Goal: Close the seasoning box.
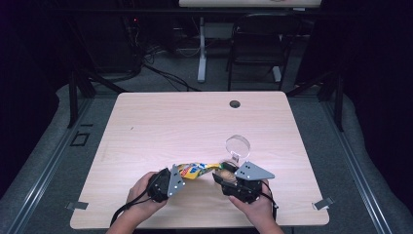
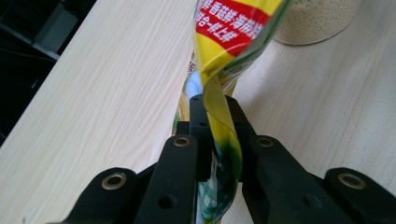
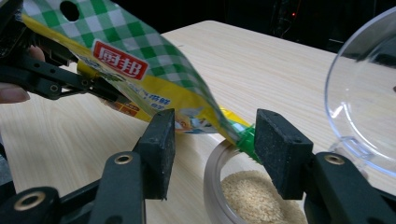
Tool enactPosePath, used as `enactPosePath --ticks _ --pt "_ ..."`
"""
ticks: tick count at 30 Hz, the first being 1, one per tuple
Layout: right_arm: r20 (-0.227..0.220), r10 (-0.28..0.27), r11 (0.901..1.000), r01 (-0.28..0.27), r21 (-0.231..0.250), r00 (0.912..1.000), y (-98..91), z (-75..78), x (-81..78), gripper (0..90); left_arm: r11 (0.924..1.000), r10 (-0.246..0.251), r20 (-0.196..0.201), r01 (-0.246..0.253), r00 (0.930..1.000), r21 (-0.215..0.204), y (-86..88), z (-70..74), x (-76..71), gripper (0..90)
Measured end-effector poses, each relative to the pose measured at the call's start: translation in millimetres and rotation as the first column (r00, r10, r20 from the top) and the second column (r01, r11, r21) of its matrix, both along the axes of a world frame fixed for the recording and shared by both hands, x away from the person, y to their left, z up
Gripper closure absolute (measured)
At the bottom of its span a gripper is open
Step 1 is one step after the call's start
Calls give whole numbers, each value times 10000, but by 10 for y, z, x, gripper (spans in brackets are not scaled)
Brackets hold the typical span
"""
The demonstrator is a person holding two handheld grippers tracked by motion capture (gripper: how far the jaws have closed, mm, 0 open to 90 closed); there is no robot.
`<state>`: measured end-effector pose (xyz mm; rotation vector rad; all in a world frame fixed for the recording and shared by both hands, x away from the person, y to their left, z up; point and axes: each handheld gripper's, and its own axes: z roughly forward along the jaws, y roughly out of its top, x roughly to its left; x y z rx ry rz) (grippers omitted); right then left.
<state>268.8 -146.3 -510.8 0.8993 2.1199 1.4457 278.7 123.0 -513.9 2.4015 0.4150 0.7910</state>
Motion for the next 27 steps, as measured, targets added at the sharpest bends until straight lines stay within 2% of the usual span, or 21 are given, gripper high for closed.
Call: enactPosePath --ticks 4,10,12,17,23,27 --pt "209 -160 9997 156 204 9997 -44 -1 -35 465 9995 13 -233 -21 9997 -326 56 -15 25 859" --pt "233 -378 9989 371 285 9990 -119 -6 -87 461 9974 -19 -600 -25 9982 -725 122 -11 85 860" --pt "200 -414 9990 410 178 9989 -139 -17 -99 461 9958 -32 -767 -38 9970 -915 156 -17 112 861" --pt "182 -563 9981 558 260 9982 -191 -26 -116 461 9885 63 -1109 -230 9938 -1493 249 -46 160 863" --pt "114 -621 9972 616 426 9980 -211 -33 -111 461 9695 237 -1591 -615 9870 -2374 357 -73 212 868" --pt "119 -590 9975 584 400 9982 -206 -34 -109 461 9462 391 -2011 -1009 9788 -3073 452 -83 257 870"
